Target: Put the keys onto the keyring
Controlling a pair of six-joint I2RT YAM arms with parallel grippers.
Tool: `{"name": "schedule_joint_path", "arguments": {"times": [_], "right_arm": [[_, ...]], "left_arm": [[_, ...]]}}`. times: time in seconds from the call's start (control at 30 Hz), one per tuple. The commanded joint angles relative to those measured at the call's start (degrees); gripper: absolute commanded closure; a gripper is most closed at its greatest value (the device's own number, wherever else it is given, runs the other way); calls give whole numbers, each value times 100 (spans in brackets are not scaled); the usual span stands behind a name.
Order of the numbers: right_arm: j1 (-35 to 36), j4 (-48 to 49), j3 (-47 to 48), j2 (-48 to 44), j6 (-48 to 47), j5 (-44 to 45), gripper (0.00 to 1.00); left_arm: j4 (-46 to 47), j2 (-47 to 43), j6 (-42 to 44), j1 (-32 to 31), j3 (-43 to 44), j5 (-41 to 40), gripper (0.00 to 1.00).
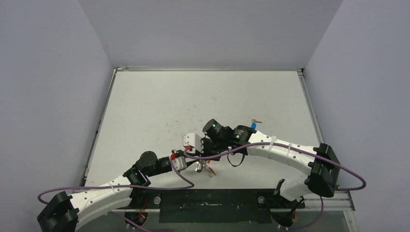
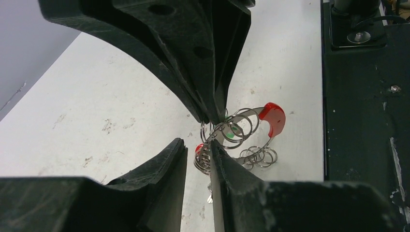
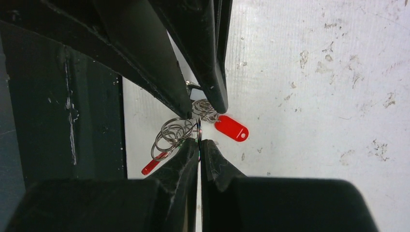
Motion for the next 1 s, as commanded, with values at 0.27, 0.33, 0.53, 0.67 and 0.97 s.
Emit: {"name": "schedule_joint_path", "arguments": {"times": [0.27,0.33,0.53,0.67,0.97], "right_arm": [[254,-481,784,494,182,375,100],[291,-497,833,542,171,390,100],[371,-455,890,515,156,400,100],[398,-453,894,499,121,420,100],[356,-121,701,347,136,653,83]], "left_arm": [[-126,10,127,-9,339,203,76],[-92,61,116,-10,346,206,77],[-84,220,161,-6,381,171,89],[-80,311,174,-12,416,194,100],[-4,186,152,-5,332,171,100]]}}
